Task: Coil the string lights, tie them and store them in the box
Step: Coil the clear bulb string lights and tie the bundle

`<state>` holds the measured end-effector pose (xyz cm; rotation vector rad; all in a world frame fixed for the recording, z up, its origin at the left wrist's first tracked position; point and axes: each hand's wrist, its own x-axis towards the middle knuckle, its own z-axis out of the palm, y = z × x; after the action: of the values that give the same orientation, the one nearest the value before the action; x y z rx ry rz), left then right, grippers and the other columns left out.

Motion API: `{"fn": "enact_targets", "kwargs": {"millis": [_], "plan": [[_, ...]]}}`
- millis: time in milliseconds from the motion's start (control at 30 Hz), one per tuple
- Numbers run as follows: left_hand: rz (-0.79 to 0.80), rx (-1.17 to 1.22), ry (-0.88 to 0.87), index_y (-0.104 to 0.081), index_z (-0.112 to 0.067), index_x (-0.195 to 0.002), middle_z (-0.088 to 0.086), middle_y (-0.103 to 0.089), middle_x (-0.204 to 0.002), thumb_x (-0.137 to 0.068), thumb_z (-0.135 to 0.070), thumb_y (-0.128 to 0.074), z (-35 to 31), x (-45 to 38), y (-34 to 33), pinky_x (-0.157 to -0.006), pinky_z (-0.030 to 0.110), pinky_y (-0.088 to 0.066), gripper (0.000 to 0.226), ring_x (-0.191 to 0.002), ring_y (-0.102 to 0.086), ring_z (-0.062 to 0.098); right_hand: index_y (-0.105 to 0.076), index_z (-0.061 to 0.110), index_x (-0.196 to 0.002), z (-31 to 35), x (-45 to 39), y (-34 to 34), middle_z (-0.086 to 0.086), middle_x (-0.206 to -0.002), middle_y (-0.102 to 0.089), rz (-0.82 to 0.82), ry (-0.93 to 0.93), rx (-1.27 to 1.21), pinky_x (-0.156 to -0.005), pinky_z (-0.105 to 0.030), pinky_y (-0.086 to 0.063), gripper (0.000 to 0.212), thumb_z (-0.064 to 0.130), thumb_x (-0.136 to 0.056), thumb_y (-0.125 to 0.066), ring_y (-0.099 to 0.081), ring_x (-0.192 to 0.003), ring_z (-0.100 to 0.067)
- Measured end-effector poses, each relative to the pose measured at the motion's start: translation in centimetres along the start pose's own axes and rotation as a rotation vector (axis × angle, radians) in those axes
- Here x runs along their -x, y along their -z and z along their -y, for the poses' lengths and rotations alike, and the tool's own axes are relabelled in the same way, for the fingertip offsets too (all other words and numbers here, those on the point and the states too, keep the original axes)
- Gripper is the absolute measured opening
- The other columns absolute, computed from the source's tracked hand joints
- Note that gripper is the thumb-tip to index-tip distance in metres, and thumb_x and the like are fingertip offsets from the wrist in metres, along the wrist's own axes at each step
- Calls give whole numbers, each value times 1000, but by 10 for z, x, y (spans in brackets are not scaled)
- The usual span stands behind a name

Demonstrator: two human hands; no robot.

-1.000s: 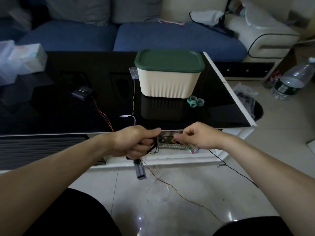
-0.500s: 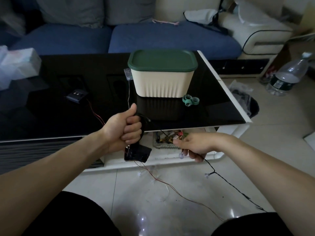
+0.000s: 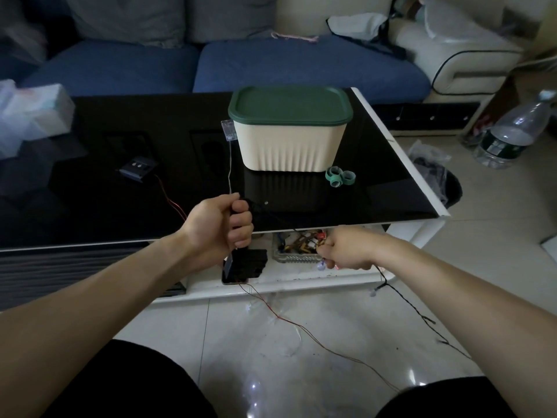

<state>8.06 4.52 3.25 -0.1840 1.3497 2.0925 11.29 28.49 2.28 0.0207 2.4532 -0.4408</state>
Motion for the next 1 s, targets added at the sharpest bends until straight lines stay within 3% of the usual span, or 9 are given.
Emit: {"fn": "enact_targets", "kwargs": {"millis": [233,367,567,700,833,1000], "plan": [[-42,13,-34,-43,-19,-73,-8,-29,-53,-106,-36,-32,-2,4,-2,-38,20,-24,39,-38,-24,7,-59,10,-70,-31,-7,12,-6,-56,-55,-67,-63,-231,-60,-29,-43,54,54,-100,-48,-50,-55,-21],[-112,81,-95,-41,-19,-73,-8,-28,-51,-107,-33,-29,-4,3,-3,-37,20,-23,39,-37,-23,7,-57,11,-77,-56,-9,12,1,-55,-46,94,1,-544,-61,-28,-40,43,44,-102,-50,-43,-51,-13],[-158,-34,-126,-45,-17,-81,-6,-36,-57,-108,-30,-27,3,0,-10,-43,21,-32,36,-42,-30,9,-72,13,-84,-51,-7,4,2,-61,-47,121,-40,-178,-47,-23,-32,37,36,-104,-50,-35,-47,-11],[-193,-70,-159,-47,-15,-86,-1,-49,-65,-109,-25,-29,9,-4,-21,-50,24,-41,31,-47,-43,10,-74,17,-82,-17,4,4,1,-67,-49,164,34,22,-43,-21,-30,29,32,-100,-57,-35,-47,-13],[-198,17,-156,-48,-9,-95,10,-70,-70,-109,-26,-27,11,-5,-28,-57,29,-57,30,-58,-65,18,-78,22,-83,16,17,-3,2,-73,-60,194,143,161,-57,-27,-40,29,39,-97,-59,-49,-57,-14],[-122,-2,-71,-52,-1,-109,25,-71,-101,-107,-42,-25,13,-4,-30,-74,39,-57,49,-78,-72,30,-77,26,-95,54,40,-19,2,-83,-68,300,359,208,-58,-26,-42,25,44,-96,-59,-54,-64,-10]]}}
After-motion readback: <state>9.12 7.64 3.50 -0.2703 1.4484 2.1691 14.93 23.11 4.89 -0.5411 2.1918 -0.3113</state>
